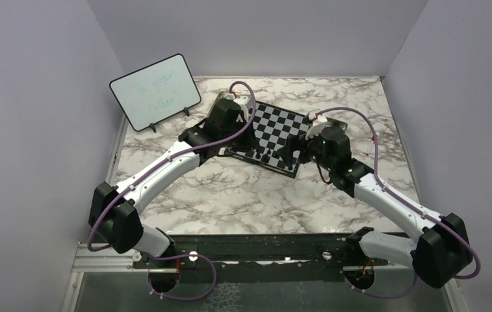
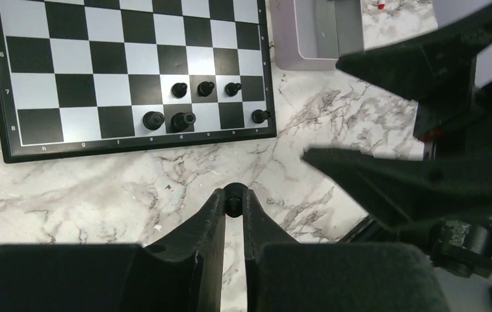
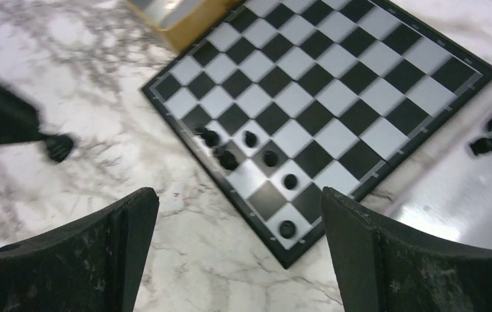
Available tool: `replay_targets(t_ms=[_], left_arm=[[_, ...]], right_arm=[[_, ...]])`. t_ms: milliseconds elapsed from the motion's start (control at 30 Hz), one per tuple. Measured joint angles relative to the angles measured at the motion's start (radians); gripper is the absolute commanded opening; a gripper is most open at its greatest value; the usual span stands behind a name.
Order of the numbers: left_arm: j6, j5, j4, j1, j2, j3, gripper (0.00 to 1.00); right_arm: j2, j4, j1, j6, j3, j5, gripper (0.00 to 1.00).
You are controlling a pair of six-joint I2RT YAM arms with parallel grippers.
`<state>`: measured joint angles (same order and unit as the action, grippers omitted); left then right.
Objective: Set up the chess pieces on the board
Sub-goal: Place the chess piece on the chessboard.
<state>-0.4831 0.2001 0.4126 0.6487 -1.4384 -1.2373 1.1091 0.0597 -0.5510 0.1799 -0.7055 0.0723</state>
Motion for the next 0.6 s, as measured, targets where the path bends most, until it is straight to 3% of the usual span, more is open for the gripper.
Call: replay_targets(t_ms=[333, 600], left_arm=[[0.067, -0.246, 0.006, 0.135, -0.030, -0.053, 0.15], [0.102, -0.374, -0.026, 0.213, -0.142, -0.065, 0.15]], right_arm=[[0.163, -0.172, 0.343, 0.113, -0.065, -0.029, 1.00], [0.208, -0.235, 0.483, 0.169, -0.099, -0.029, 1.00]])
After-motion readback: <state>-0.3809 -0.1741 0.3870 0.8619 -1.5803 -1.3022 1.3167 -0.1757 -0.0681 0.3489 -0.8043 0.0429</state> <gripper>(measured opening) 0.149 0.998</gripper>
